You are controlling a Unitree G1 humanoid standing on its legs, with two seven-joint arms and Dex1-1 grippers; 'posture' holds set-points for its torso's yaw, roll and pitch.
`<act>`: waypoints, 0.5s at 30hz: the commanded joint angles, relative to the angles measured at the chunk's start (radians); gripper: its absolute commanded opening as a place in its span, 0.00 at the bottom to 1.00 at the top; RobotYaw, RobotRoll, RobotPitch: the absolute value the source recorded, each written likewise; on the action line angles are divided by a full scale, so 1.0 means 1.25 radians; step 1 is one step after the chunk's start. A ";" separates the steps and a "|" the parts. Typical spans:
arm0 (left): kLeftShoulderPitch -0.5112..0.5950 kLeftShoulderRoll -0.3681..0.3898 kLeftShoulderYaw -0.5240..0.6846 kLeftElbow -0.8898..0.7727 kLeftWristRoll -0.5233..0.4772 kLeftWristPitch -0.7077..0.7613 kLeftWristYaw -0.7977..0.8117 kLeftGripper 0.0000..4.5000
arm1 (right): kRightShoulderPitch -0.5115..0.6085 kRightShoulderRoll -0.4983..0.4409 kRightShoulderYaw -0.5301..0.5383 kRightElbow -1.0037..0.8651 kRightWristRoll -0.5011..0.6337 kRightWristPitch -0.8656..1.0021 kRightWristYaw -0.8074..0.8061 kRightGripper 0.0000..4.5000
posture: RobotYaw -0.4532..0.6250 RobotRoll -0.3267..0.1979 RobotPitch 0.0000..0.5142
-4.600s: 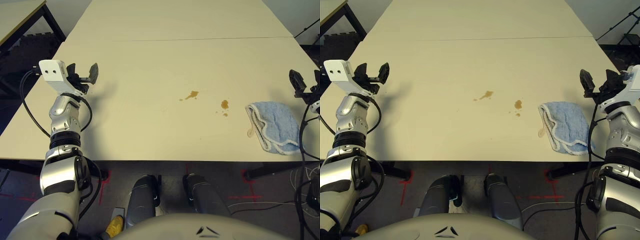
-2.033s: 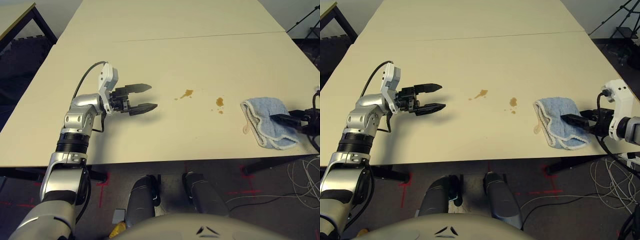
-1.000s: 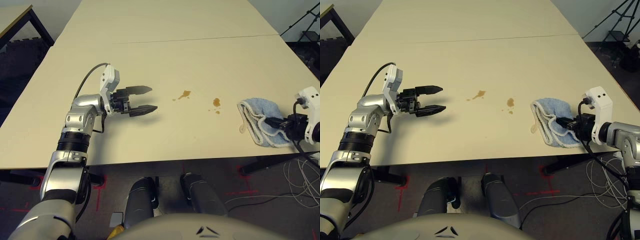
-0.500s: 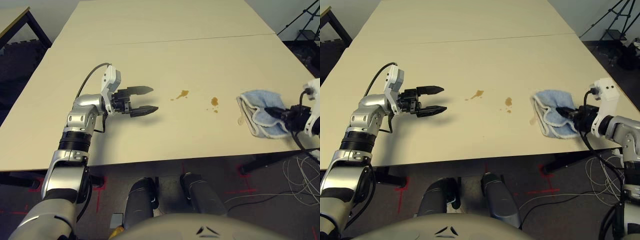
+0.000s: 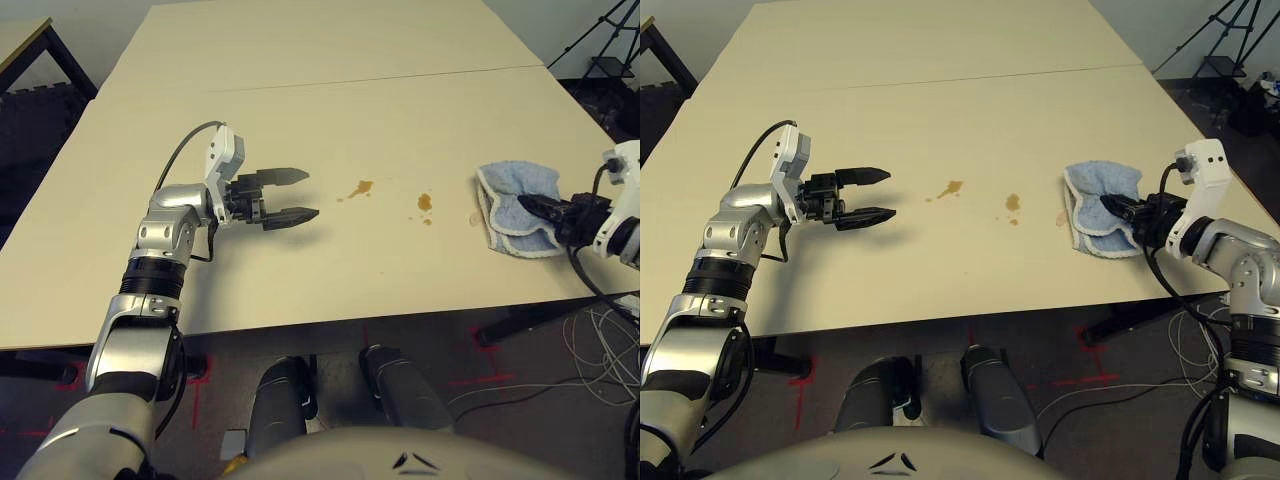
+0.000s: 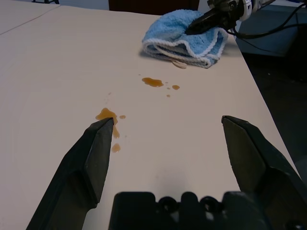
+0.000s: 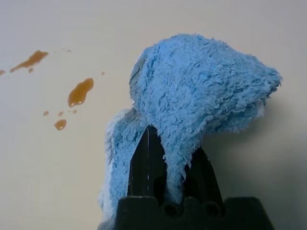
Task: Wipe the water off the table with a rag.
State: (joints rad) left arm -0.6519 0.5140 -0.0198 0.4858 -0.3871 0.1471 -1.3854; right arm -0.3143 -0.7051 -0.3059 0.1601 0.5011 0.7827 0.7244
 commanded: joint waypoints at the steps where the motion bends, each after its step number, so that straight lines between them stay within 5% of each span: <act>1: 0.006 0.007 -0.011 0.001 0.016 -0.008 -0.014 1.00 | -0.021 0.033 0.062 0.009 -0.038 -0.024 -0.021 0.00 | 0.06 0.62 0.21; 15: 0.022 0.027 -0.006 -0.015 0.018 -0.003 -0.022 1.00 | -0.088 0.166 0.223 0.010 -0.112 -0.029 -0.026 0.00 | 0.08 0.62 0.23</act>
State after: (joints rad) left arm -0.6392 0.5353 -0.0200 0.4818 -0.3783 0.1436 -1.4025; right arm -0.4318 -0.5296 -0.0910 0.1665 0.3674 0.7266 0.6843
